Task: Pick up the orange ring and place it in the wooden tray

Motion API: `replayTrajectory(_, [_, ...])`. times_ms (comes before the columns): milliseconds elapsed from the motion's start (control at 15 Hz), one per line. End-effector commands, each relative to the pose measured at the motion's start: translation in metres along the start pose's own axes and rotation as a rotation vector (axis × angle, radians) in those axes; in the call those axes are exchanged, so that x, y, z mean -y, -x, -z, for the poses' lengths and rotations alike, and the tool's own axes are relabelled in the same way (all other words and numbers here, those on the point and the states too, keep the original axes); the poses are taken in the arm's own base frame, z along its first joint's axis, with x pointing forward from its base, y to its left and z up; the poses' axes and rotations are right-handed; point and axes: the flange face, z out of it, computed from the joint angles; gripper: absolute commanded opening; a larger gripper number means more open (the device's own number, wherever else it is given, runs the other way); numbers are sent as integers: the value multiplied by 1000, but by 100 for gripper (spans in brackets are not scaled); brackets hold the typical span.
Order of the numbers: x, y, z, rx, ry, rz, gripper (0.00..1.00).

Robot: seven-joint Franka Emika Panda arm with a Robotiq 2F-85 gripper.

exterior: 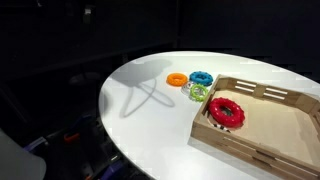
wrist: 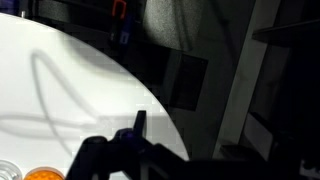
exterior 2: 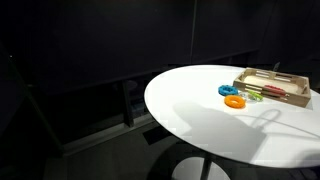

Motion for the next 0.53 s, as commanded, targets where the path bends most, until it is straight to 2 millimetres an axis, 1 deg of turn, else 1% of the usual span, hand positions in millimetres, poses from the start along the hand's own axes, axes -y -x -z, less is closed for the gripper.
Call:
replayTrajectory(0, [-10,-12,12,-15,14,-30,100])
replayTrajectory(267, [-30,-31,20,-25,28,-79,100])
replayTrajectory(467, [-51,-51,26,-38,53,-118,100])
